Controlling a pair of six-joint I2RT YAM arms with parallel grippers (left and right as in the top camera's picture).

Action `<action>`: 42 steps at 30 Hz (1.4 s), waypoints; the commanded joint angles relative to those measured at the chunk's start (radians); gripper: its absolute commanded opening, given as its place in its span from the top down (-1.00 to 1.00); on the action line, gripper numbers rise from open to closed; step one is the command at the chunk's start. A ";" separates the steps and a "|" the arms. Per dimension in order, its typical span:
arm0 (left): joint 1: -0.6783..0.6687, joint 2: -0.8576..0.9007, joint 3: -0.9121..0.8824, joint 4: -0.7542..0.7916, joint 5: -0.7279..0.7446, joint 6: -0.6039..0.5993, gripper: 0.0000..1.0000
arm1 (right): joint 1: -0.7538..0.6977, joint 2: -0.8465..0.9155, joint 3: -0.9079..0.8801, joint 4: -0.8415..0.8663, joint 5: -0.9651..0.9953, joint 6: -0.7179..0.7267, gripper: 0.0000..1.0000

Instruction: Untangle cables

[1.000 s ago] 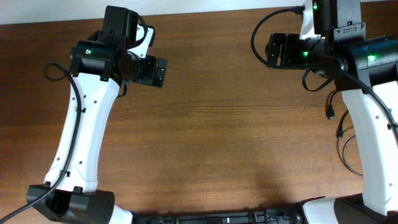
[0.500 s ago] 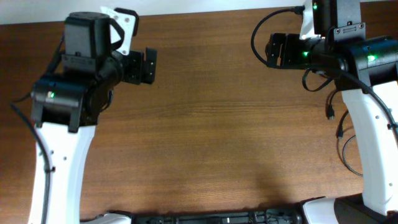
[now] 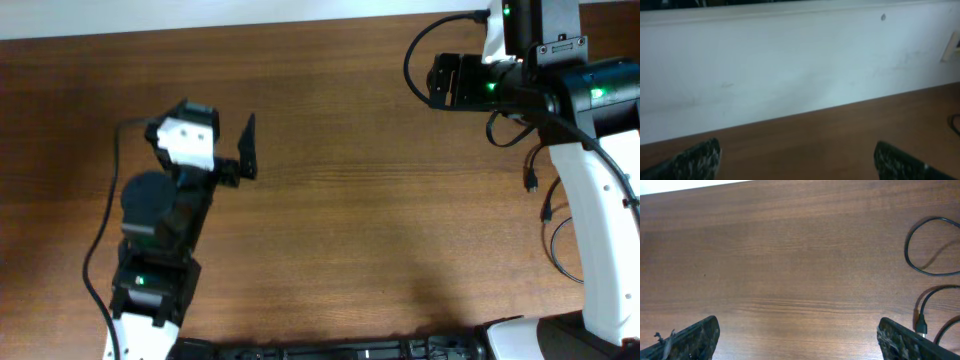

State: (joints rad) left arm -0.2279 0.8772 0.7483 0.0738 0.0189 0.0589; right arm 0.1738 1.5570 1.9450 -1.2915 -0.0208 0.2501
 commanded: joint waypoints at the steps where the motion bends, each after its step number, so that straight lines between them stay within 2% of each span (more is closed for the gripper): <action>1: 0.002 -0.116 -0.187 0.146 0.011 -0.010 -0.97 | 0.005 0.003 0.004 0.000 0.002 -0.010 -0.97; 5: 0.002 -0.281 -0.342 0.161 -0.020 -0.009 -0.97 | 0.005 0.003 0.004 0.000 0.002 -0.010 -0.97; 11: 0.008 -0.442 -0.458 0.191 -0.045 -0.010 -0.97 | 0.005 0.003 0.004 0.000 0.002 -0.010 -0.97; 13: 0.024 -0.464 -0.510 0.256 -0.041 -0.011 -0.97 | 0.005 0.003 0.004 0.000 0.002 -0.010 -0.97; 16: 0.043 -0.498 -0.629 0.436 -0.042 -0.014 -0.97 | 0.005 0.003 0.004 0.000 0.002 -0.010 -0.97; 20: 0.044 -0.542 -0.735 0.538 -0.053 -0.014 -0.97 | 0.005 0.003 0.004 0.000 0.002 -0.010 -0.97; 28: 0.133 -0.662 -0.739 0.320 -0.053 -0.014 -0.97 | 0.005 0.003 0.004 0.000 0.002 -0.010 -0.97; 34: 0.196 -0.811 -0.739 0.056 -0.053 -0.014 -0.97 | 0.005 0.002 0.004 0.000 0.002 -0.010 -0.97; 36: 0.220 -0.875 -0.739 -0.078 -0.049 -0.024 -0.97 | 0.005 0.003 0.004 0.000 0.002 -0.010 -0.97; 38: 0.244 -0.873 -0.739 -0.156 -0.048 -0.051 -0.97 | 0.005 0.003 0.004 0.000 0.002 -0.010 -0.97; 42: 0.284 -0.872 -0.739 -0.159 -0.034 -0.051 -0.97 | 0.005 0.003 0.004 0.000 0.002 -0.010 -0.97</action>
State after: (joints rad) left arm 0.0402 0.0139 0.0113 -0.0780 -0.0265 0.0250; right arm 0.1738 1.5589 1.9450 -1.2907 -0.0208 0.2501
